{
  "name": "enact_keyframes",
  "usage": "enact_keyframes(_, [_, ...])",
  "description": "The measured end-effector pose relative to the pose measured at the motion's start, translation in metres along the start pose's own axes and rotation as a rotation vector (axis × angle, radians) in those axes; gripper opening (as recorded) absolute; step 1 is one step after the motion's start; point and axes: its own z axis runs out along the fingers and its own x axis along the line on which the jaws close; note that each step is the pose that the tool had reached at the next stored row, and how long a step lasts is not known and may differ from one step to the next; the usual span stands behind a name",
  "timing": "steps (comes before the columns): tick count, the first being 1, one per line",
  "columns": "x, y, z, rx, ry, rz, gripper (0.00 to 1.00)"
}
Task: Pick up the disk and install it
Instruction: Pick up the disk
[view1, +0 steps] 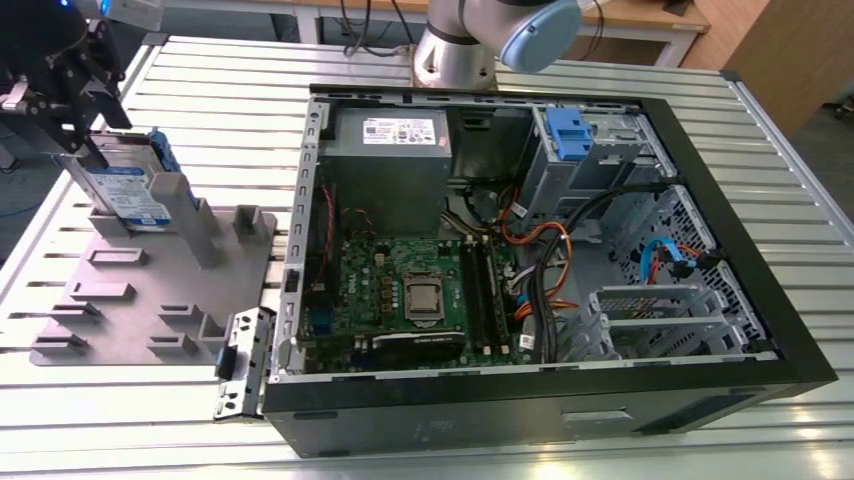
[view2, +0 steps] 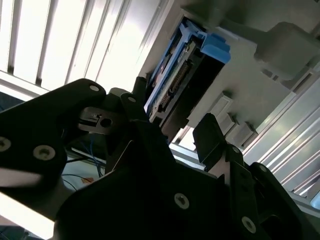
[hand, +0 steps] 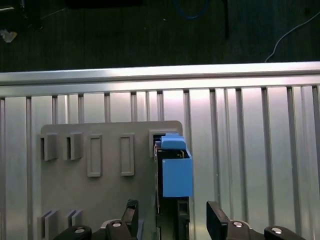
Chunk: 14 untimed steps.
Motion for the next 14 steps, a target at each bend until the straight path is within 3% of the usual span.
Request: enact_keyframes(14, [0.0002,0.0000,0.0092,0.0013,0.0006,-0.025,0.65])
